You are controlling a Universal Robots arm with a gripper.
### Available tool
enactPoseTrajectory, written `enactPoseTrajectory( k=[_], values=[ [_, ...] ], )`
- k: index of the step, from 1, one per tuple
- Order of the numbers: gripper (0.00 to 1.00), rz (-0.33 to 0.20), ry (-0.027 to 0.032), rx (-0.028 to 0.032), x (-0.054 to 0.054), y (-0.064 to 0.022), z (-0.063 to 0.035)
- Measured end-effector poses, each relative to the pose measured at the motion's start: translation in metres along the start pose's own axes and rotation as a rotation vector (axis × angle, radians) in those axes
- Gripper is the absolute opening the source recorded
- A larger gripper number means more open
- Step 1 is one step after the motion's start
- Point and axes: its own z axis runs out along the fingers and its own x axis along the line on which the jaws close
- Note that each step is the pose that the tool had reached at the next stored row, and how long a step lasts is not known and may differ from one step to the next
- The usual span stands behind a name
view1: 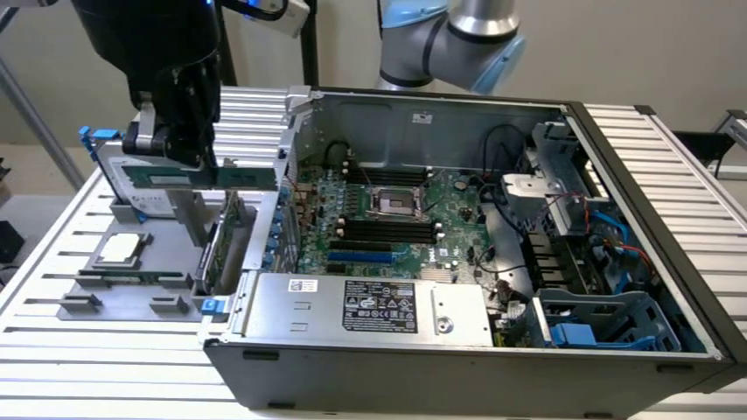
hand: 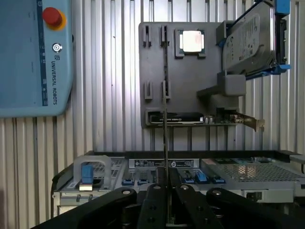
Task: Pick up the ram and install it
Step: 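Pick up the ram and move it above insertion slot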
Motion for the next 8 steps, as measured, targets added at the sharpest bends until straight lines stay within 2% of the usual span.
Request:
enactPoseTrajectory(
  k=[8],
  values=[
    [0.14, 0.0, -0.0035, -0.0009, -0.001, -0.0361, -0.0039]
  ],
)
